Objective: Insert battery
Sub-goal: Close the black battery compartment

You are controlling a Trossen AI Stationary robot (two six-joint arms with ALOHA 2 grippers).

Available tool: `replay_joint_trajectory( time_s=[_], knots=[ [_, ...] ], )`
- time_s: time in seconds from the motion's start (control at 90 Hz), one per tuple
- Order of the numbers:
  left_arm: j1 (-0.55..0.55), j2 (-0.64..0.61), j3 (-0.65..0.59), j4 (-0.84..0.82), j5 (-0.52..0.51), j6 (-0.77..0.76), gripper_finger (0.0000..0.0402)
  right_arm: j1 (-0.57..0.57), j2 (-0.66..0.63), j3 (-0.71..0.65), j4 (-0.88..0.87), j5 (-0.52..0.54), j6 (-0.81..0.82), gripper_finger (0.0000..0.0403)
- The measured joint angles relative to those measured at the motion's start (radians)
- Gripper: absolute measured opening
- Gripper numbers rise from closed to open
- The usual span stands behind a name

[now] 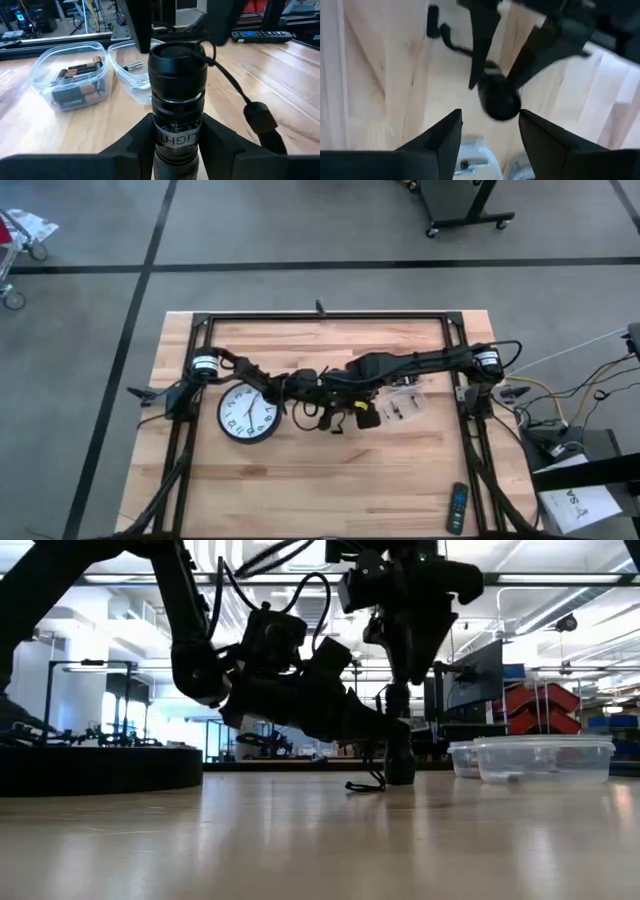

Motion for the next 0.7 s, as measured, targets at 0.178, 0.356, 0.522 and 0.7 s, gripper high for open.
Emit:
replay_joint_trajectory(
  time_s=[0.178, 0.356, 0.522, 0.7],
  knots=[
    [0.0, 0.0, 0.0, 0.0, 0.0, -0.001, 0.0106, -0.01, 0.01, -0.002, 0.054, -0.007, 0.001, 0.0163],
    [0.0, 0.0, 0.0, -0.002, 0.0, -0.001, 0.011, -0.013, 0.026, -0.011, 0.052, -0.008, 0.002, 0.0142],
    [-0.001, 0.0, 0.0, -0.003, 0.003, -0.001, 0.0103, -0.016, 0.026, -0.02, 0.053, -0.008, 0.022, 0.012],
    [-0.001, 0.0, 0.0, -0.003, 0.003, -0.001, 0.0109, -0.019, 0.028, -0.023, 0.053, -0.011, 0.036, 0.0106]
  ],
)
